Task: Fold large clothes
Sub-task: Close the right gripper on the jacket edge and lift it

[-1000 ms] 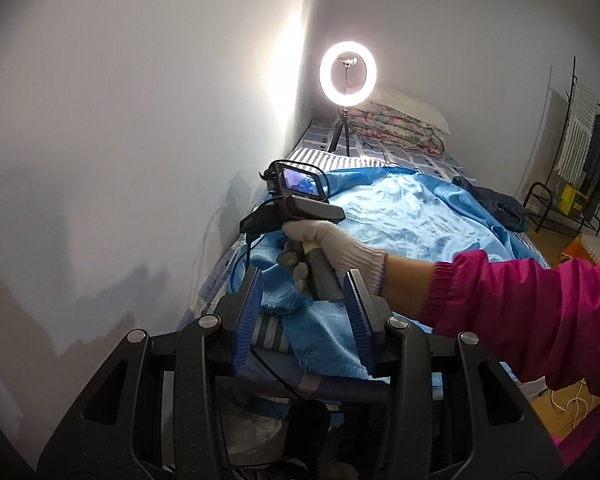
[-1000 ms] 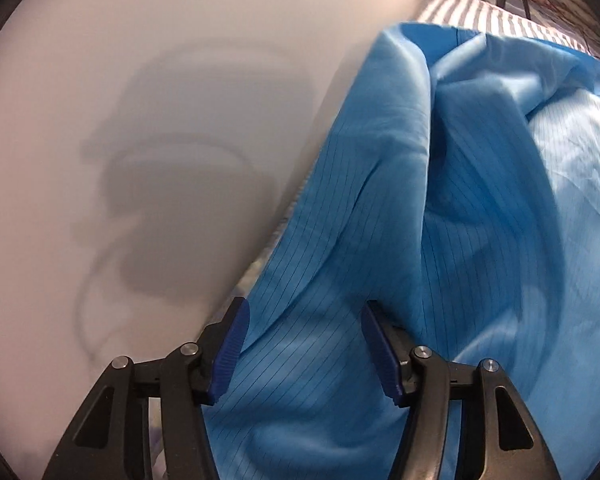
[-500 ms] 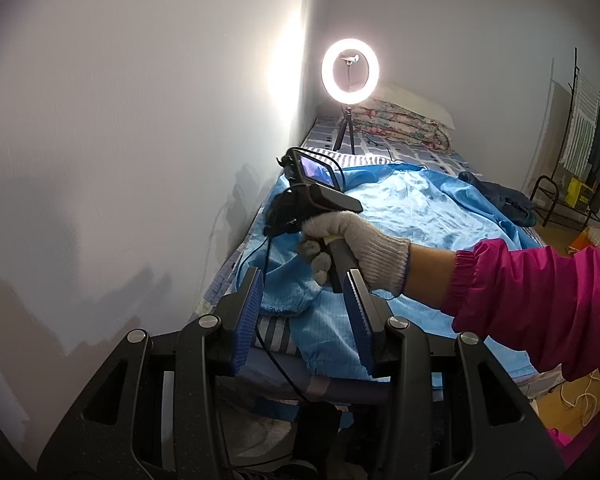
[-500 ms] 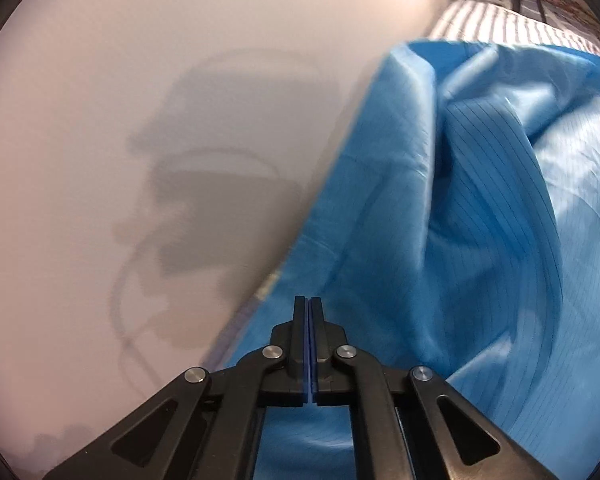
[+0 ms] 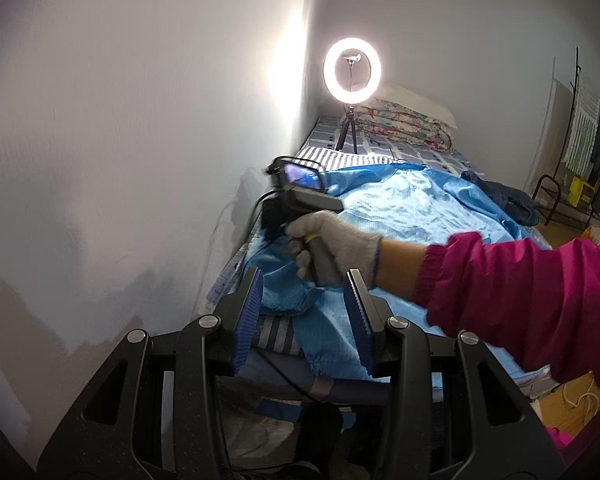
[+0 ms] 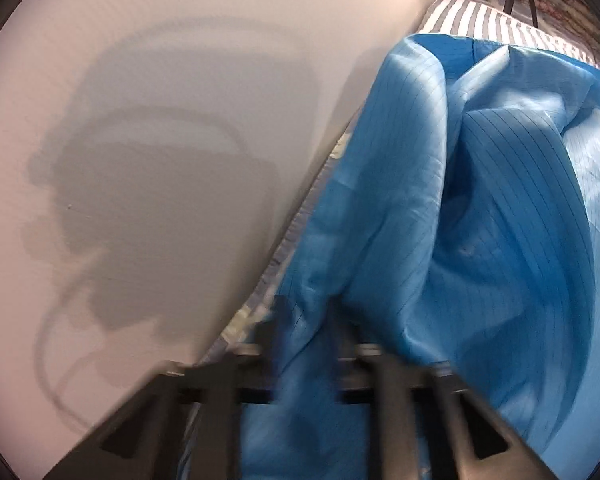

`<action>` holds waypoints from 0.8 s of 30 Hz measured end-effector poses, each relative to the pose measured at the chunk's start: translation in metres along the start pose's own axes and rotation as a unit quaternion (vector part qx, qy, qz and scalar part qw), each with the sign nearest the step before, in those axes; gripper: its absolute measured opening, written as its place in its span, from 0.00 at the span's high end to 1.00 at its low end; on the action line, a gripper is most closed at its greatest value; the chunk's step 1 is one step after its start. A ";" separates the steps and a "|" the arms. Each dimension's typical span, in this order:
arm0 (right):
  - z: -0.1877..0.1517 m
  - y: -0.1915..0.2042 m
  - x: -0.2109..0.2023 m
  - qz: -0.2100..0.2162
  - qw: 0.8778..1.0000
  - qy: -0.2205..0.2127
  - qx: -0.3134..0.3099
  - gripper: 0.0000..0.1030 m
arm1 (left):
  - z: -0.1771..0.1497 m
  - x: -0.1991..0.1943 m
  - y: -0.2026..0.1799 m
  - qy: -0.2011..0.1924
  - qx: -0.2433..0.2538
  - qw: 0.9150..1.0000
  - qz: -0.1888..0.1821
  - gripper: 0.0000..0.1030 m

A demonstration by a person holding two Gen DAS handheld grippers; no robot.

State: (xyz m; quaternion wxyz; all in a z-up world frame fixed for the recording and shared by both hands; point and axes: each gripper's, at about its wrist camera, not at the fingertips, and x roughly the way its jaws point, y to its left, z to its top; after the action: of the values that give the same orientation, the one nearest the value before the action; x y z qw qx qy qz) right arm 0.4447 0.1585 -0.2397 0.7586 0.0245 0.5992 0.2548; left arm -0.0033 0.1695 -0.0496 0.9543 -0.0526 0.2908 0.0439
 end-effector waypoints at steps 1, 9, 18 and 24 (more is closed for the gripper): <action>-0.005 -0.012 -0.002 0.014 1.000 0.000 0.009 1.00 | 0.001 0.001 0.000 0.001 0.002 1.000 0.002 0.58; -0.034 -0.050 -0.042 0.072 0.997 -0.027 0.020 1.00 | 0.001 0.018 0.002 0.028 0.012 0.999 0.019 0.58; -0.074 -0.118 -0.121 0.190 0.979 -0.061 0.045 1.00 | 0.004 0.050 -0.006 0.056 0.023 0.998 0.012 0.58; -0.127 -0.206 -0.151 0.226 0.967 -0.066 0.102 1.00 | 0.008 0.085 -0.023 0.083 0.054 0.995 -0.004 0.58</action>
State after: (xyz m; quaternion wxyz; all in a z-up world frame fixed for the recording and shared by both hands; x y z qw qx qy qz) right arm 0.3783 -0.1175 -0.2105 0.7125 0.2531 0.5498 0.3549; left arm 0.0735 0.1518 -0.0888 0.9284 -0.0052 0.3711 0.0196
